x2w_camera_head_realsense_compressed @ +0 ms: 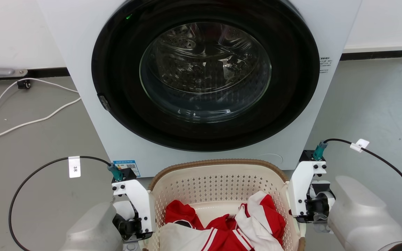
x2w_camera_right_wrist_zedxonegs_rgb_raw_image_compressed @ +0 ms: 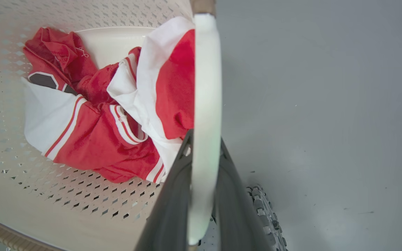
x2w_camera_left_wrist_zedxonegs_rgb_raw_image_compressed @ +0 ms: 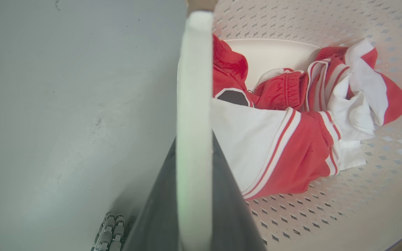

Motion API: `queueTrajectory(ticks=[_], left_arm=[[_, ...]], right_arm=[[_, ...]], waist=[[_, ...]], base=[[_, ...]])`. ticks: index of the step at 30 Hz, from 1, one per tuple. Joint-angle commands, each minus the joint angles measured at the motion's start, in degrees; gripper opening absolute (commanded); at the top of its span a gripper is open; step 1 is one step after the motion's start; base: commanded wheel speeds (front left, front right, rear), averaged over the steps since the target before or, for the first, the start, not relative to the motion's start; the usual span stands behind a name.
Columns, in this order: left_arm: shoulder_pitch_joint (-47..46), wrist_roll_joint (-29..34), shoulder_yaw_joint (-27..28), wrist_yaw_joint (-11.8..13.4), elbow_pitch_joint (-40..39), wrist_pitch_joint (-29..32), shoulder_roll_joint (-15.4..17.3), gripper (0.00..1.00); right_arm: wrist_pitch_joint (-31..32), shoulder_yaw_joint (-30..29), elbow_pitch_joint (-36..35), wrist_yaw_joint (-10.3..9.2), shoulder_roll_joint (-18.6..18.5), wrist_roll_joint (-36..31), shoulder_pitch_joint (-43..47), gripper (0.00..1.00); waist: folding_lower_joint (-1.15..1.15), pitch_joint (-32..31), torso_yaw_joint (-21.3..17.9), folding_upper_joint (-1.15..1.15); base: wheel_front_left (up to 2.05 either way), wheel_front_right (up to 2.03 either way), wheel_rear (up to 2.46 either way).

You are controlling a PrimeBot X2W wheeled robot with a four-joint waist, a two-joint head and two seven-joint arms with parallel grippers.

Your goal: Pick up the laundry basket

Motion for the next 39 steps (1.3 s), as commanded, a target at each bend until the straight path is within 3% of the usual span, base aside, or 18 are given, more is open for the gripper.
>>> queueTrajectory(ticks=[1,39], left_arm=[[-0.07,-0.34,-0.22,-0.62,-0.5,-0.7,-1.08,0.0],[-0.76,-2.88,-2.69,-0.62,-0.08,-2.64,-1.4,0.0]], right_arm=[[0.35,-0.47,-0.53,0.67,1.2,-0.32,0.13,0.0],[1.72,-6.96,-0.52,0.67,1.75,-5.61,1.16,0.0]], waist=[[0.0,-0.01,-0.01,0.0],[0.0,0.5,0.3,0.0]], base=[[0.0,0.0,0.0],[0.0,0.0,0.0]])
